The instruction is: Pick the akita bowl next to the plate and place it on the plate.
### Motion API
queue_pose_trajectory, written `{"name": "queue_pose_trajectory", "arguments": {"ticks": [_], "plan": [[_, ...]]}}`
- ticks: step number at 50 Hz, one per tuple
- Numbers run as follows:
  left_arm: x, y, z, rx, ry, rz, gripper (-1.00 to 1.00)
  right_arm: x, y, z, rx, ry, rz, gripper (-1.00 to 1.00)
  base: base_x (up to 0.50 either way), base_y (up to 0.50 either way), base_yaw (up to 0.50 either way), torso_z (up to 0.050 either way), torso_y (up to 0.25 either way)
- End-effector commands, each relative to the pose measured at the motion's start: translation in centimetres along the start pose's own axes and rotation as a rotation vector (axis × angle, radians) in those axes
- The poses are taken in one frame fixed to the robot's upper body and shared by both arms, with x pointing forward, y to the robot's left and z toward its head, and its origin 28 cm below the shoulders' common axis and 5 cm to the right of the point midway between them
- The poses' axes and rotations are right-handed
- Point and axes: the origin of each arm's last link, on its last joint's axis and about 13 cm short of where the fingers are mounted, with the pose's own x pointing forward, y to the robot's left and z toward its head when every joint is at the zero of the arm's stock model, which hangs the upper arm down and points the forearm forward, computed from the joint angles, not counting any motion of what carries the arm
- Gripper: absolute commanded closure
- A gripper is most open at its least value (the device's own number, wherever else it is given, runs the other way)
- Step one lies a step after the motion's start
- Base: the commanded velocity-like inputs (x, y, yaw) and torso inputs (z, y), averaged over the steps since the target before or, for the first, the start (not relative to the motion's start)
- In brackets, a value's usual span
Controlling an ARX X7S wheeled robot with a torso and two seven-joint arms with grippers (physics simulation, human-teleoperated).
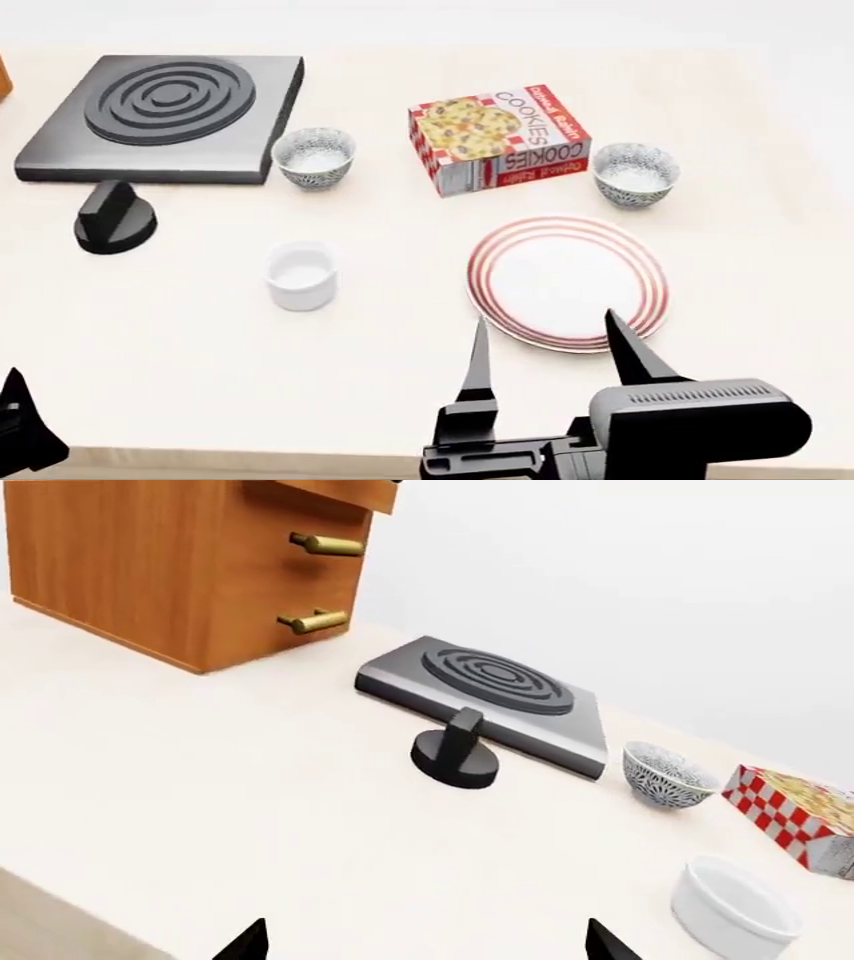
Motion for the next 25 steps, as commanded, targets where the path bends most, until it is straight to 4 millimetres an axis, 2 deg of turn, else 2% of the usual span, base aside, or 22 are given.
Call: {"name": "queue_pose_trajectory", "arguments": {"ticks": [1,25], "plan": [[0.00,0.10,0.06,0.005,0.003,0.002,-1.00,-0.02,0.10,0.05,-0.006,0.007,0.001,-1.00,0.00,-0.45,0.00,0.000,0.000],[0.04,0.03,-0.07,0.006,0.000,0.001,-1.00,-0.03,-0.09,-0.14,-0.013,0.016,-0.004,-1.00,0.00,-0.45,0.00,0.000,0.000]]}}
